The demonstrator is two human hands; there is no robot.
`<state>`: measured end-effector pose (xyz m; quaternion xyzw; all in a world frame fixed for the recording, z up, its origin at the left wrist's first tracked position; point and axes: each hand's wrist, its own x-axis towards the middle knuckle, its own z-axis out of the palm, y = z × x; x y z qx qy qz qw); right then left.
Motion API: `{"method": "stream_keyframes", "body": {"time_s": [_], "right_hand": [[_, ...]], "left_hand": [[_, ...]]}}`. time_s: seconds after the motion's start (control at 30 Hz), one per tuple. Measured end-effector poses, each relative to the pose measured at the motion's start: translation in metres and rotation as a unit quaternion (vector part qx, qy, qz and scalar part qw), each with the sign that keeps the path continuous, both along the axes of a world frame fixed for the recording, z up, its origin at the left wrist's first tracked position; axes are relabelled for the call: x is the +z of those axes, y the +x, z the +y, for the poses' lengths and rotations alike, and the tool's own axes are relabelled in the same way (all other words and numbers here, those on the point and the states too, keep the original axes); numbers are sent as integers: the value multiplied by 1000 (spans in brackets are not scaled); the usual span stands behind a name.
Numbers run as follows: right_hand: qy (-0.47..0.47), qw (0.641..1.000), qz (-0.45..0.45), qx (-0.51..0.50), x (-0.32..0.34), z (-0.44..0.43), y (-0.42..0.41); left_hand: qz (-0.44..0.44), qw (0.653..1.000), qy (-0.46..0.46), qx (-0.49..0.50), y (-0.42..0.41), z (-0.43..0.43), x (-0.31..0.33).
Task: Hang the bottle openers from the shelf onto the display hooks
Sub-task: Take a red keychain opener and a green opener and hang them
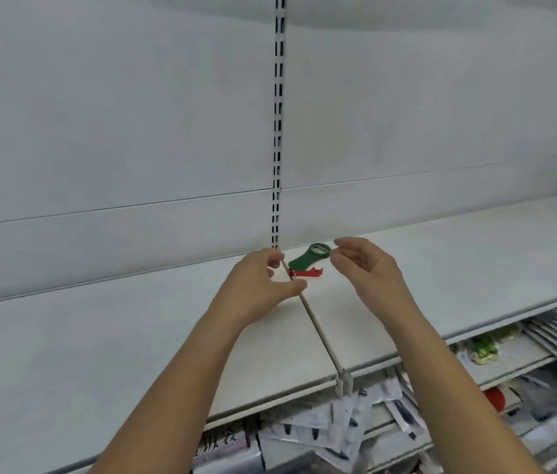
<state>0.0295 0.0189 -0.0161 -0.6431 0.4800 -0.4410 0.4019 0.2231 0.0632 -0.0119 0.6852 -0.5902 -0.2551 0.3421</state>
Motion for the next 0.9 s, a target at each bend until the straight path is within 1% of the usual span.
{"method": "stream_keyframes", "body": {"time_s": [0.17,0.27,0.33,0.47,0.57,0.63,0.77,0.9], "right_hand": [[6,994,96,54,-10,-63,-4],[-10,984,171,55,-16,-91,-4],[-10,974,220,52,-22,-104,-5],[-9,934,354,34,-30,-128,-1],[-18,905,423,29,-26,-135,8],[-27,899,436,27,-23,-137,14],[-22,917,397,14,-23,-136,16],[1,932,362,9,-22,-138,14]], "left_hand": [[-83,993,55,68,-17,-30,3],[-144,981,76,101,-24,-42,-3],[-160,976,79,124,-26,-47,-11],[-167,973,72,145,-24,-53,-22],[-161,972,58,159,-18,-54,-25],[-175,970,48,165,-17,-54,-26],[-201,966,36,158,-20,-57,-29],[-185,970,22,154,-27,-61,-30]]}}
